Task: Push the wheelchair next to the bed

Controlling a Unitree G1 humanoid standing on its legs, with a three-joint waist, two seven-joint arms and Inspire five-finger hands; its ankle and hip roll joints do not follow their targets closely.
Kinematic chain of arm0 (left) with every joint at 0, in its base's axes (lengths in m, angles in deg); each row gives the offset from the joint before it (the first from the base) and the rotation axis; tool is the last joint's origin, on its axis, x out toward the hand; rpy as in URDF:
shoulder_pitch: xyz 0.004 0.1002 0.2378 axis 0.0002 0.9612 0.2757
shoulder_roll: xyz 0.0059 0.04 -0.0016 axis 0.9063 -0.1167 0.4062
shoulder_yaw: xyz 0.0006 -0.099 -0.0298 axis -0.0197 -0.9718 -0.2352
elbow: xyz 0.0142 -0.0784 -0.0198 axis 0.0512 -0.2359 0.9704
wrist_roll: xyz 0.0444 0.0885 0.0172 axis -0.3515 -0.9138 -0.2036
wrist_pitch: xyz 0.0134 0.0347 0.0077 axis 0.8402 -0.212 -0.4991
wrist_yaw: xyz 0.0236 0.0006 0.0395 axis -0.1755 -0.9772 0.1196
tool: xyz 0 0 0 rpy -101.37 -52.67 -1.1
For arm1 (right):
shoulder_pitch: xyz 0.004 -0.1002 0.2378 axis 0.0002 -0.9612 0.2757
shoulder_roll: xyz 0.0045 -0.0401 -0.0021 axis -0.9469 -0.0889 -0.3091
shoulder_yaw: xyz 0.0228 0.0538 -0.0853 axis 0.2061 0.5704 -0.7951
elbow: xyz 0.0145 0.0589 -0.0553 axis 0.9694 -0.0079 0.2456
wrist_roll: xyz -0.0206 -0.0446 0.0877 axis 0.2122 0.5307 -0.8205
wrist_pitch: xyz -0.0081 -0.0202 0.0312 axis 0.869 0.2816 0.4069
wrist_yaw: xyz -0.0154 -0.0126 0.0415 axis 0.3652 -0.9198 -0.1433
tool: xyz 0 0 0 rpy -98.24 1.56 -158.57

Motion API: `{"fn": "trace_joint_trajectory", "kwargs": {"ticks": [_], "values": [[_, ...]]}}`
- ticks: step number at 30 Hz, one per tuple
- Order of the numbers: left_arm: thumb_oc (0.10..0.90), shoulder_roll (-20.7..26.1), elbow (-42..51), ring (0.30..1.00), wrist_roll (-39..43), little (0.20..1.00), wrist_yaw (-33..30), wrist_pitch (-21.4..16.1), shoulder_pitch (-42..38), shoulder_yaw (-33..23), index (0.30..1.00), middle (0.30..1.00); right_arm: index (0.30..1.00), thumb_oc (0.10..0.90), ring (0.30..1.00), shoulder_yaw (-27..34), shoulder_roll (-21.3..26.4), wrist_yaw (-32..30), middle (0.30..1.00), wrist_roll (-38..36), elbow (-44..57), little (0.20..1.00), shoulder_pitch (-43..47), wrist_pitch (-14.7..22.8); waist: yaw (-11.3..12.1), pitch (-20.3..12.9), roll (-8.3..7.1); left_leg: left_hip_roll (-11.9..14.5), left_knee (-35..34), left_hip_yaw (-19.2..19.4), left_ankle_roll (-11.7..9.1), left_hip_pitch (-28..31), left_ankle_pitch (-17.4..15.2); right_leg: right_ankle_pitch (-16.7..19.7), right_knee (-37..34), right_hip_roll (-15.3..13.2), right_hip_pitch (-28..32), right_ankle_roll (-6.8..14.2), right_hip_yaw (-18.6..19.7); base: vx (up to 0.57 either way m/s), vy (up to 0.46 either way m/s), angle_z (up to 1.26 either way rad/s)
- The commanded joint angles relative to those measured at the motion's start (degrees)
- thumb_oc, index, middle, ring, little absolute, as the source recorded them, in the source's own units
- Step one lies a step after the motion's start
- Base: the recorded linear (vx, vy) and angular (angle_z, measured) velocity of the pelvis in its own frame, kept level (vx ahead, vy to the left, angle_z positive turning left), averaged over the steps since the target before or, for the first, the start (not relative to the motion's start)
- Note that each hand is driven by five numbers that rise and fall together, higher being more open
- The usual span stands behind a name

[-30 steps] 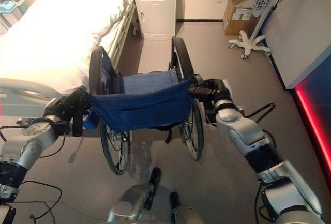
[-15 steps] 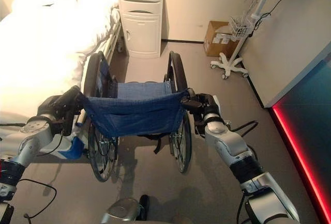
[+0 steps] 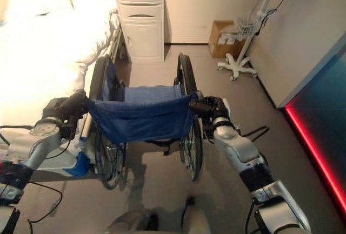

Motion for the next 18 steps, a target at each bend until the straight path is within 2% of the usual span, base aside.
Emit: {"fn": "trace_joint_trajectory", "kwargs": {"ticks": [1, 2, 4, 7, 10, 11, 12, 14, 15, 16, 17, 18], "values": [[0.4, -11.5, 6.2, 0.3, 2.1, 0.3, 4.6, -5.5, -13.7, 7.8, 0.3, 0.3, 0.3, 0.4, 0.3, -4.4, -4.9, 4.4, 0.3, -1.8, 14.2, 0.3, 6.4, 6.4, -3.9, 0.2, 0.04, -1.1, 15.7, -12.5, -6.3, -2.2, 13.3, 12.7, -17.8, 2.3, 8.0, -0.6, -1.6, 0.37, -0.119, 0.54], [0.4, -11.5, 5.7, 0.3, 2.6, 0.3, 4.4, -6.0, -13.6, 7.6, 0.3, 0.3, 0.3, 0.4, 0.3, -4.3, -4.3, 4.3, 0.3, -1.8, 14.9, 0.3, 6.5, 5.6, -4.0, 0.2, 0.01, -1.1, 20.0, -12.7, -7.0, -3.6, 15.0, 12.2, -17.7, 2.3, 8.4, -1.3, -2.1, 0.27, -0.079, 0.42], [0.4, -11.0, 5.3, 0.3, 3.4, 0.3, 5.1, -6.8, -13.2, 6.9, 0.3, 0.3, 0.3, 0.4, 0.3, -4.1, -3.0, 3.9, 0.3, -2.4, 16.0, 0.3, 6.7, 4.8, -3.8, 0.4, -0.23, -1.4, 25.2, -12.7, -7.5, -6.5, 16.1, 11.7, -17.6, 2.3, 9.2, -2.1, -2.6, 0.18, -0.041, 0.01], [0.4, -9.9, 5.2, 0.3, 4.2, 0.3, 6.4, -6.5, -12.2, 5.4, 0.3, 0.3, 0.3, 0.4, 0.3, -3.6, -1.6, 4.2, 0.3, -3.6, 17.1, 0.3, 6.5, 4.4, -3.1, 1.0, -0.5, -1.1, 25.0, -12.5, -7.0, -10.2, 15.8, 10.9, -17.6, 2.8, 11.0, -2.6, -2.7, 0.23, -0.02, -0.35], [0.4, -8.3, 4.4, 0.3, 3.6, 0.3, 8.5, -7.8, -10.3, 4.4, 0.3, 0.3, 0.3, 0.4, 0.3, -4.2, -1.5, 3.8, 0.3, -4.7, 17.5, 0.3, 6.8, 3.6, -2.1, 1.2, 0.19, 0.1, 11.9, -11.0, -6.6, -10.2, 17.1, 8.7, -17.9, 4.7, 13.5, -2.9, -2.2, 0.3, 0.074, -0.19], [0.4, -8.1, 4.3, 0.3, 3.1, 0.3, 9.5, -9.0, -9.3, 4.3, 0.3, 0.3, 0.3, 0.4, 0.3, -4.8, -2.0, 3.5, 0.3, -4.7, 16.6, 0.3, 6.8, 4.4, -1.5, 1.4, 1.36, 1.5, 2.5, -9.2, -7.3, -10.8, 20.2, 7.2, -18.1, 6.2, 14.9, -3.3, -2.2, 0.35, 0.136, 0.13], [0.4, -8.3, 4.6, 0.3, 2.5, 0.3, 9.7, -9.5, -8.6, 4.3, 0.3, 0.3, 0.3, 0.4, 0.3, -5.0, -2.2, 3.5, 0.3, -4.5, 16.1, 0.3, 6.5, 5.2, -1.0, 1.5, 1.92, 2.3, -2.1, -8.3, -7.7, -11.5, 22.0, 6.3, -18.3, 6.9, 16.1, -3.6, -2.2, 0.37, 0.133, -0.07], [0.4, -8.5, 5.4, 0.3, 1.7, 0.3, 9.8, -9.8, -7.7, 4.4, 0.3, 0.3, 0.3, 0.4, 0.3, -5.2, -2.5, 3.5, 0.3, -4.2, 15.5, 0.3, 5.5, 6.5, -0.4, 1.7, 2.31, 3.2, -6.7, -7.7, -8.3, -12.6, 24.5, 5.4, -18.6, 7.5, 17.8, -3.8, -2.5, 0.3, 0.085, -0.01], [0.4, -8.4, 6.1, 0.3, 1.3, 0.3, 9.9, -9.8, -7.1, 4.6, 0.3, 0.3, 0.3, 0.4, 0.3, -5.3, -2.6, 3.4, 0.3, -4.1, 15.0, 0.3, 4.7, 7.6, 0.3, 1.8, 2.87, 4.7, -10.9, -7.8, -9.2, -13.8, 27.5, 4.6, -18.8, 8.2, 19.2, -4.1, -2.7, 0.28, 0.069, 0.13], [0.4, -8.4, 6.2, 0.3, 1.3, 0.3, 9.9, -9.8, -7.0, 4.6, 0.3, 0.3, 0.3, 0.4, 0.3, -5.3, -2.6, 3.4, 0.3, -4.2, 14.9, 0.3, 4.6, 7.7, 0.4, 1.9, 2.89, 4.8, -11.6, -7.9, -9.3, -13.8, 28.0, 4.5, -18.8, 8.3, 19.4, -4.1, -2.8, 0.52, 0.149, -0.01], [0.4, -8.1, 7.2, 0.3, 1.1, 0.3, 9.8, -9.5, -6.0, 4.8, 0.3, 0.3, 0.3, 0.4, 0.3, -5.3, -2.9, 3.9, 0.3, -3.6, 14.2, 0.3, 2.8, 9.2, 1.5, 2.1, 3.55, 7.0, -19.5, -9.1, -10.4, -15.3, 31.2, 3.0, -18.7, 8.9, 21.9, -4.3, -2.3, 0.51, 0.161, -0.12], [0.4, -8.0, 7.8, 0.3, 0.9, 0.3, 9.9, -9.0, -5.6, 4.6, 0.3, 0.3, 0.3, 0.4, 0.3, -5.3, -3.1, 4.4, 0.3, -3.3, 13.7, 0.3, 1.9, 9.8, 1.7, 2.2, 3.47, 7.6, -21.4, -9.5, -10.6, -15.4, 31.5, 2.3, -18.4, 8.8, 23.1, -4.3, -1.9, 0.63, 0.214, -0.23]]}}
